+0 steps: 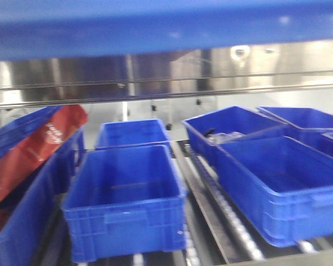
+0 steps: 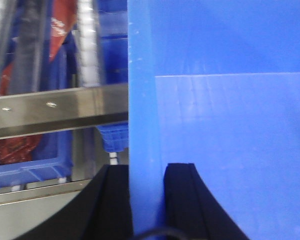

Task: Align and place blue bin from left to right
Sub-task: 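Carry the blue bin toward the other roller rack of blue bins, then push the held blue bin onto the rack's roller lane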

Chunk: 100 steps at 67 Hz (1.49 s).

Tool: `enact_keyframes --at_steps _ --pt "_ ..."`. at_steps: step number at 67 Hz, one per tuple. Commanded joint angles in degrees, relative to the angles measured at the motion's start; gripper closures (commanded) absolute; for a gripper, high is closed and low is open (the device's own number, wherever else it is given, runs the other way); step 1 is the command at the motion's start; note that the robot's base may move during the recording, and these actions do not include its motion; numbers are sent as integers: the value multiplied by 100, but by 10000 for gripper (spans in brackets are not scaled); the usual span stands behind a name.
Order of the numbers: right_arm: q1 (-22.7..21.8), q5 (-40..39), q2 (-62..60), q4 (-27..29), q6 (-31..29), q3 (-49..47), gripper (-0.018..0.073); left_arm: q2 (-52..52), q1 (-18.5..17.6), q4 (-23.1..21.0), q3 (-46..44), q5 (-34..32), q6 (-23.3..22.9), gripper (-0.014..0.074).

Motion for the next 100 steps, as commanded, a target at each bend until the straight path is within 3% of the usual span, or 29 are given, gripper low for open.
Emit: enact_keyframes --at_steps 1,100 --pt "-10 -465 -41 -188 211 -53 629 -79 -86 -15 -67 -394 18 707" --pt "-10 -465 -41 -188 211 -53 629 -79 -86 125 -67 -394 18 707"
